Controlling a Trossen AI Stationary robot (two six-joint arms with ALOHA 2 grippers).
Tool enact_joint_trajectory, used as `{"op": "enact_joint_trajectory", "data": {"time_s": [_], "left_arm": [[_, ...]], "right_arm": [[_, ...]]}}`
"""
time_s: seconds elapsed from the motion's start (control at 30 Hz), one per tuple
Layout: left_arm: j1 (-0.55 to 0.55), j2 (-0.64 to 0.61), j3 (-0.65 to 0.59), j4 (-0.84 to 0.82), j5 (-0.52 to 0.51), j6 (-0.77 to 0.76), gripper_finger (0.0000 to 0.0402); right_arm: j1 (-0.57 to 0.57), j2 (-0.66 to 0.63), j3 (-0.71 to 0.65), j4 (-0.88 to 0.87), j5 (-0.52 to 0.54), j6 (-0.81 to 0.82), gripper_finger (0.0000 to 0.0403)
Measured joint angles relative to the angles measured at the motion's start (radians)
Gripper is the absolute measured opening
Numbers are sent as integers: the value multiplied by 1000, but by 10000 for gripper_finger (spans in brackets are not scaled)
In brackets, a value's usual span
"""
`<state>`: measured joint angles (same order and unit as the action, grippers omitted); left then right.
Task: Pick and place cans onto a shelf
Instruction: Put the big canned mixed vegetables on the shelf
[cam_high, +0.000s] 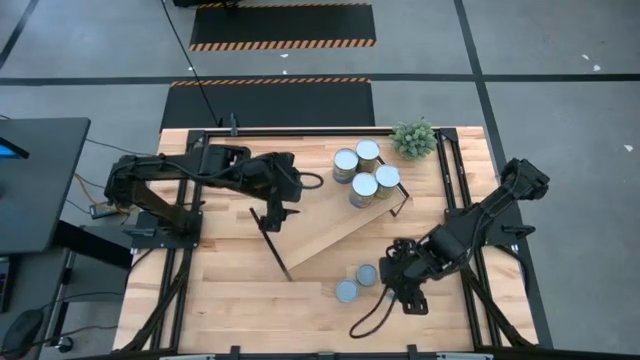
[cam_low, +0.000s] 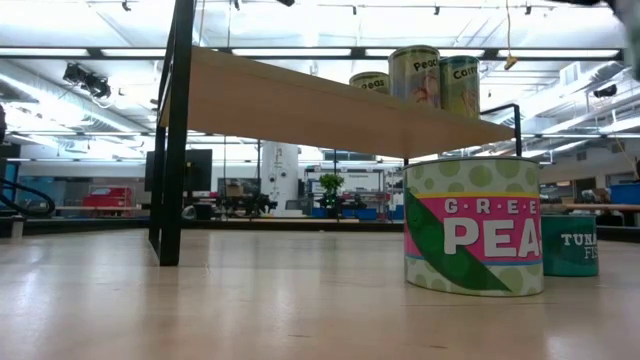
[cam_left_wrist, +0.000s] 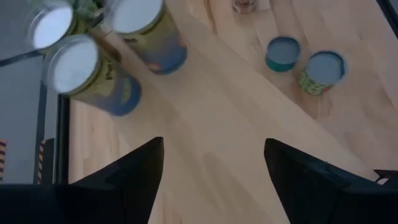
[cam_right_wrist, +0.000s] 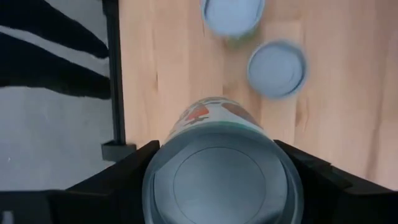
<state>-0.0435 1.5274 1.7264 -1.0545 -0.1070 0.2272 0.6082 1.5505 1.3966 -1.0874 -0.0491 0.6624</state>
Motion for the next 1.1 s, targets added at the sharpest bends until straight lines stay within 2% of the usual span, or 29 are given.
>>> {"op": "enact_joint_trajectory", "data": {"time_s": [0.33,0.4,0.6,0.83,0.97,1.1], "left_arm": [[41,-45,0,-54,3,-5,219],[43,-50,-7,-39,18,-5,207],[39,-156,-206,73,26,-24,174],[49,-324,-367,241,22,-97,150],[64,-401,-422,287,20,-133,144],[79,-467,-474,303,18,-163,144]], "right_arm": [[-92,0,103,8,7,-71,287],[-102,0,115,25,34,-72,287],[-108,1,191,46,163,-93,287],[-162,24,289,43,200,-162,287],[-206,108,426,10,225,-284,287],[-267,226,615,-118,229,-379,287]]}}
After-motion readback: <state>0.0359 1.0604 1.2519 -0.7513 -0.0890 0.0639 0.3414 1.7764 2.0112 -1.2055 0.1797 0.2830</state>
